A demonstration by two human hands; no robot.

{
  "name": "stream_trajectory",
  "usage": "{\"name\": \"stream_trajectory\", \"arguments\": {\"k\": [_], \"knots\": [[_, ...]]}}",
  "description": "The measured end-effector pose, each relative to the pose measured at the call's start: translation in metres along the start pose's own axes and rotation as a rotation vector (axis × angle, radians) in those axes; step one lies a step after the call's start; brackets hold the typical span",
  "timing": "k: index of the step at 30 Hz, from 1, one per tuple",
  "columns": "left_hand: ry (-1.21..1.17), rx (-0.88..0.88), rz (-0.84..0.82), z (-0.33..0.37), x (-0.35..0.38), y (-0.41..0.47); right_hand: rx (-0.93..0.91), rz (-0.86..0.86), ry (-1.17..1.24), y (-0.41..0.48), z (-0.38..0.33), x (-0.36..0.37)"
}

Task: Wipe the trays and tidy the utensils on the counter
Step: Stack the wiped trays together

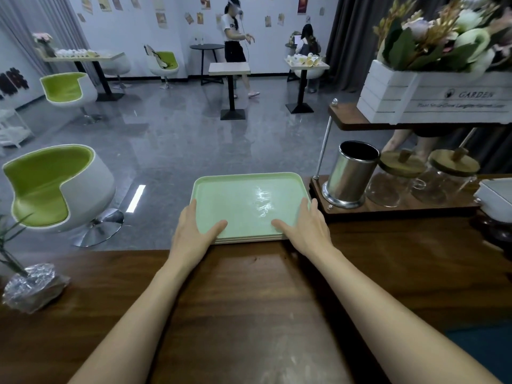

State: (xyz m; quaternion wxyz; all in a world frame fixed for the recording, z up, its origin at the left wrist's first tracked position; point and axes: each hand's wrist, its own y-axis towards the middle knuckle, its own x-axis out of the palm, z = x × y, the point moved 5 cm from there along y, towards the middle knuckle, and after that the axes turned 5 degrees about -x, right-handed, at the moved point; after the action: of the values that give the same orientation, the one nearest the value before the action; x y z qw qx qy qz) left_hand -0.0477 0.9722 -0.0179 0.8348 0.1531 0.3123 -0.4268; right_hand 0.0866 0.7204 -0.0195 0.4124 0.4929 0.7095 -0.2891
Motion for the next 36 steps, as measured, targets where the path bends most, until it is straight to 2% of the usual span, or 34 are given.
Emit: {"name": "stream_trajectory", "arguments": {"k": [8,13,16,18,20,24,28,30,36], "knots": [[0.13,0.052,0.0,-0.004,0.003,-0.015,-0.049,0.187,0.094,-0.01,0.011,0.002],[0.127,0.054,-0.018,0.003,-0.002,-0.018,-0.078,-0.004,0.135,-0.022,0.023,-0.007],[0.17,0.046,0.108,-0.002,0.0,-0.03,-0.106,-0.129,0.275,-0.064,0.041,-0.037],[0.244,0.091,0.186,0.011,0.017,-0.054,-0.107,-0.114,0.321,-0.099,0.069,-0.072],[0.256,0.095,0.184,0.034,0.041,-0.09,-0.063,-0.054,0.259,-0.135,0.109,-0.109],[0.19,0.149,-0.001,0.082,0.106,-0.175,0.044,0.02,0.218,-0.216,0.208,-0.165],[0.281,0.202,-0.233,0.131,0.177,-0.274,0.113,0.116,0.134,-0.289,0.299,-0.204],[0.347,0.232,-0.292,0.151,0.207,-0.318,0.135,0.118,0.1,-0.314,0.334,-0.219],[0.307,0.149,-0.154,0.176,0.243,-0.381,0.108,0.098,0.024,-0.337,0.397,-0.239]]}}
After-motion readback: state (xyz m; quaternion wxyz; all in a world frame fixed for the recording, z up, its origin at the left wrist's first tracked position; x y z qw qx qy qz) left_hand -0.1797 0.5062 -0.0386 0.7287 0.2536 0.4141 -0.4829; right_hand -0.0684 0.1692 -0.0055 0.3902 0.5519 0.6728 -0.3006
